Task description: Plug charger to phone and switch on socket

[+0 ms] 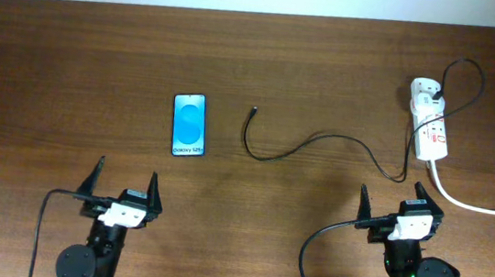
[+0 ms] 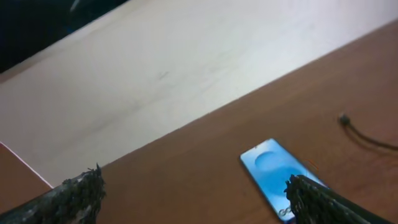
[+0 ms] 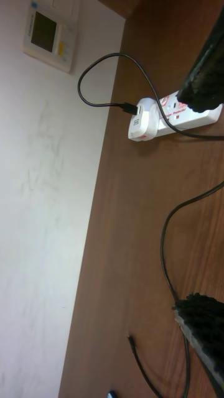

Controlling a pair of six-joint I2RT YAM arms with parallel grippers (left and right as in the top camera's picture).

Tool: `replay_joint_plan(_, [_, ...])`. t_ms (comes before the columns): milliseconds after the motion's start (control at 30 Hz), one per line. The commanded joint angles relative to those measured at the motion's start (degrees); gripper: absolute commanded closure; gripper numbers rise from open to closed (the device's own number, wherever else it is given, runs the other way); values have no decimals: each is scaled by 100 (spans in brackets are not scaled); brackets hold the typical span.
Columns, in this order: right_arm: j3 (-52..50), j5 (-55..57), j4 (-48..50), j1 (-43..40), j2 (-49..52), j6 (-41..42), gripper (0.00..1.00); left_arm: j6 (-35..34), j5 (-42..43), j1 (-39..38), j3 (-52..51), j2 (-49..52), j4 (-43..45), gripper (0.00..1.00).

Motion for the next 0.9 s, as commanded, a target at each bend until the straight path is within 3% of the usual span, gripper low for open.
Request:
replay_joint_plan(0, [-31,48,-42,42,-28,70,2,-1045,-72,24,31,-39,151,1])
replay_joint_plan(867, [-31,48,-42,42,-28,70,2,-1283,-70,24,1631,586,192,1])
